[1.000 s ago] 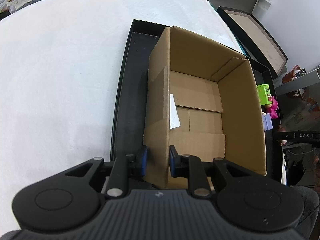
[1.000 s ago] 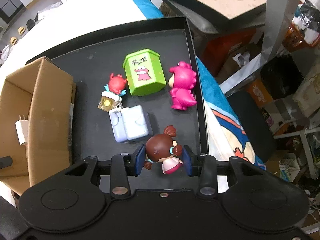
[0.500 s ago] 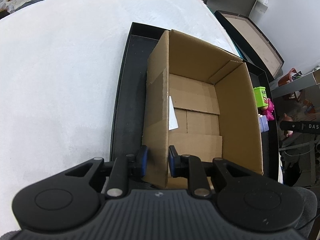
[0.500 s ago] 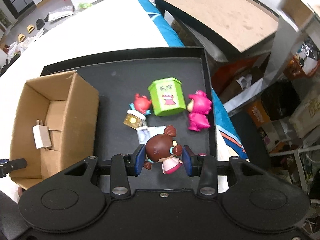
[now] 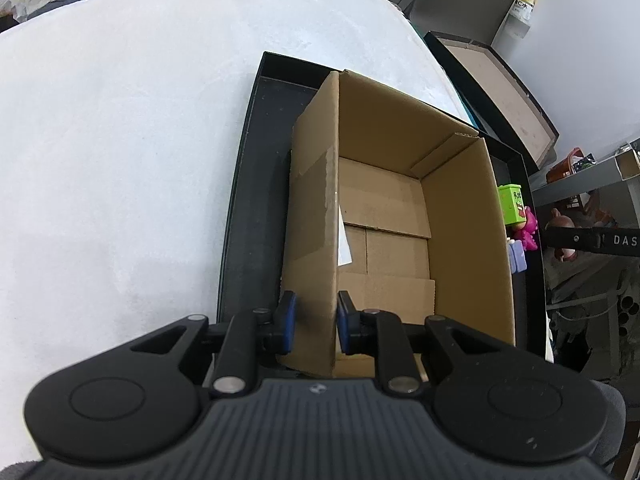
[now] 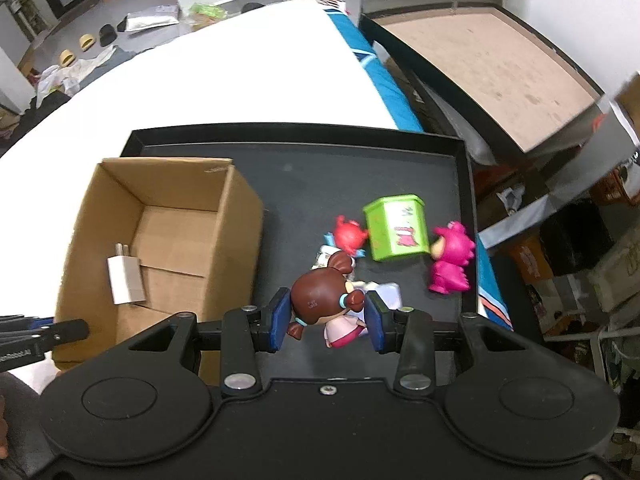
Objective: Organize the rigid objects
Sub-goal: 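Carry the doll with the right gripper over the cardboard box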
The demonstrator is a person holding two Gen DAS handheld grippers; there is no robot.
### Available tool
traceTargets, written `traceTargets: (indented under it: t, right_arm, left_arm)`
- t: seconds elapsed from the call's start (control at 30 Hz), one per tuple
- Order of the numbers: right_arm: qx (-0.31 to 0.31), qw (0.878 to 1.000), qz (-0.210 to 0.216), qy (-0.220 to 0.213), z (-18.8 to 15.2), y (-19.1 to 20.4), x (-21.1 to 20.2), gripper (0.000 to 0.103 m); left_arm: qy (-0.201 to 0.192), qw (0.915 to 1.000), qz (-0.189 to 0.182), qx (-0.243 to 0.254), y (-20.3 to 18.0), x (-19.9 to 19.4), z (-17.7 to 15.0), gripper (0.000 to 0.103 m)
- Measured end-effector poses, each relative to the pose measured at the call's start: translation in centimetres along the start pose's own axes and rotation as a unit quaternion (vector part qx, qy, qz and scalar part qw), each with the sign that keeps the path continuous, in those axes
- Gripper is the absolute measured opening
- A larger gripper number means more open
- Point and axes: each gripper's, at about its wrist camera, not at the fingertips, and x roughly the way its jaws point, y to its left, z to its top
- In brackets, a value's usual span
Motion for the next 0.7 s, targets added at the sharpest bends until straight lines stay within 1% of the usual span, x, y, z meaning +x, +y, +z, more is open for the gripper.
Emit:
traceTargets:
  t: [0.37,0.5,0.6,0.7]
  right_arm:
    - [-0.029,0.999,0.024,-0.015,1.5,4.3,-1.1,0.039]
    - [-0.032,0.998,0.055,-0.012,2.2,6.1,-1.4,0.039]
    - [-0.037,0.997,0.070,-0.011,2.7,7.5,-1.4,0.039]
    - [-0.047,0.996,0.071,-0.013,3.1,8.9,-1.3,0.039]
  left_arm:
    - [-0.003,1.0000,-0.006,0.000,0.0,0.1,-0.1,0.020]
    - [-0.003,1.0000,-0.008,0.001,0.0,0.1,0.0,0.020]
    - [-0.003,0.9999,-0.011,-0.001,0.1,0.1,0.0,0.020]
    - [-0.002,0.9999,-0.015,-0.003,0.2,0.1,0.0,0.020]
